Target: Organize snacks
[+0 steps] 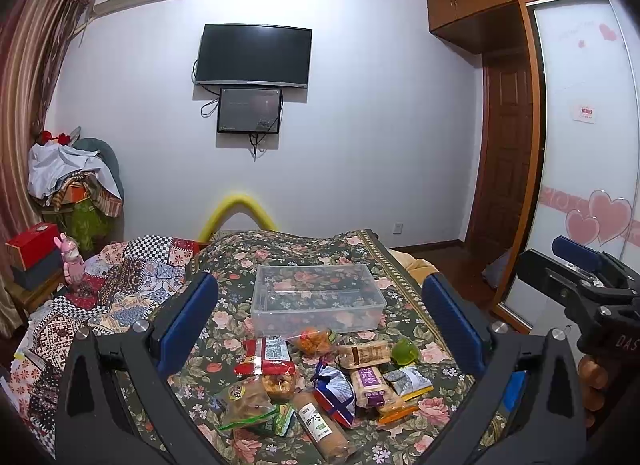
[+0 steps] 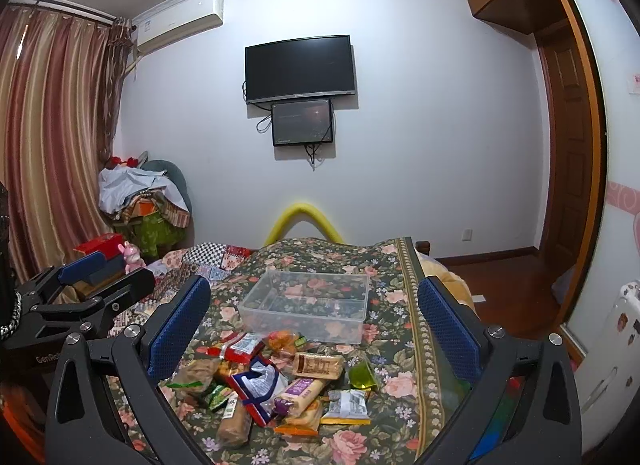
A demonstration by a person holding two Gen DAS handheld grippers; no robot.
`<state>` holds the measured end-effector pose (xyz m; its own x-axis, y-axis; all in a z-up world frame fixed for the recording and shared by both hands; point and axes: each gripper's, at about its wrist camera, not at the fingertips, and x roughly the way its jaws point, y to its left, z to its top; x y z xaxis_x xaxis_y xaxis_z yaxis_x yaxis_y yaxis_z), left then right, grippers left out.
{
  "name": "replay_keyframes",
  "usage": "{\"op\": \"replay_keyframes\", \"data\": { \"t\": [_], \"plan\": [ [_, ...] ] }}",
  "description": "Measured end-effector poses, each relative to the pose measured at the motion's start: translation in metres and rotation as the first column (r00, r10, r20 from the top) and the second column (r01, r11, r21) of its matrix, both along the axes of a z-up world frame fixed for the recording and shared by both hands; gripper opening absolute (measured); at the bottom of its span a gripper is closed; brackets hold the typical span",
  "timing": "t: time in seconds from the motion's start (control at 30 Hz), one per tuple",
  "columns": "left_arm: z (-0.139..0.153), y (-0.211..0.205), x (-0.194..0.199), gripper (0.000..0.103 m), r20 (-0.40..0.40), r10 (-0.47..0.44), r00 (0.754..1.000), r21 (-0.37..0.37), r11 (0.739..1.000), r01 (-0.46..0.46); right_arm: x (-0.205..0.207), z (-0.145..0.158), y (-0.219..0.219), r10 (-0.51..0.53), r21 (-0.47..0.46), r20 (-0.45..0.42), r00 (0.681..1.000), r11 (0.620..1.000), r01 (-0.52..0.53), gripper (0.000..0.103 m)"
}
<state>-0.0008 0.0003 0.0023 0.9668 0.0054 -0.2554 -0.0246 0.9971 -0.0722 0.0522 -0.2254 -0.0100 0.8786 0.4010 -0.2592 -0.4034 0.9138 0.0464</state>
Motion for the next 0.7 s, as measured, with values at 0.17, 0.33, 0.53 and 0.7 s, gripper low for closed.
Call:
{"op": "replay_keyframes", "data": {
  "t": [0.17,0.33,0.53,0.7],
  "plan": [
    [0.0004,-0.0007,-0.0006,0.103,0.002,0.002,1.0,0.0,1.0,-0.002,-0.0006,-0.0003,-0.0003,0.0,0.002,-0.002,1.0,1.0,0.0,0.103],
    [0.0006,-0.0005,-0.0012,0.103,0.0,0.004,1.0,0.004,1.0,-0.004,-0.0005,-0.0002,-0.0005,0.001,0.003,-0.002,1.0,1.0,-0.001,0.103],
    [0.0003,-0.0004,-0.0012,0.103,0.0,0.004,1.0,0.004,1.0,-0.004,-0.0003,0.0004,-0.0008,0.002,0.004,-0.003,1.0,1.0,-0.002,0.103],
    [0.0003,-0.0005,-0.0011,0.103,0.0,0.005,1.0,0.004,1.0,-0.005,-0.0005,0.0009,-0.0008,0.002,0.004,-0.005,1.0,1.0,-0.002,0.103]
  ]
}}
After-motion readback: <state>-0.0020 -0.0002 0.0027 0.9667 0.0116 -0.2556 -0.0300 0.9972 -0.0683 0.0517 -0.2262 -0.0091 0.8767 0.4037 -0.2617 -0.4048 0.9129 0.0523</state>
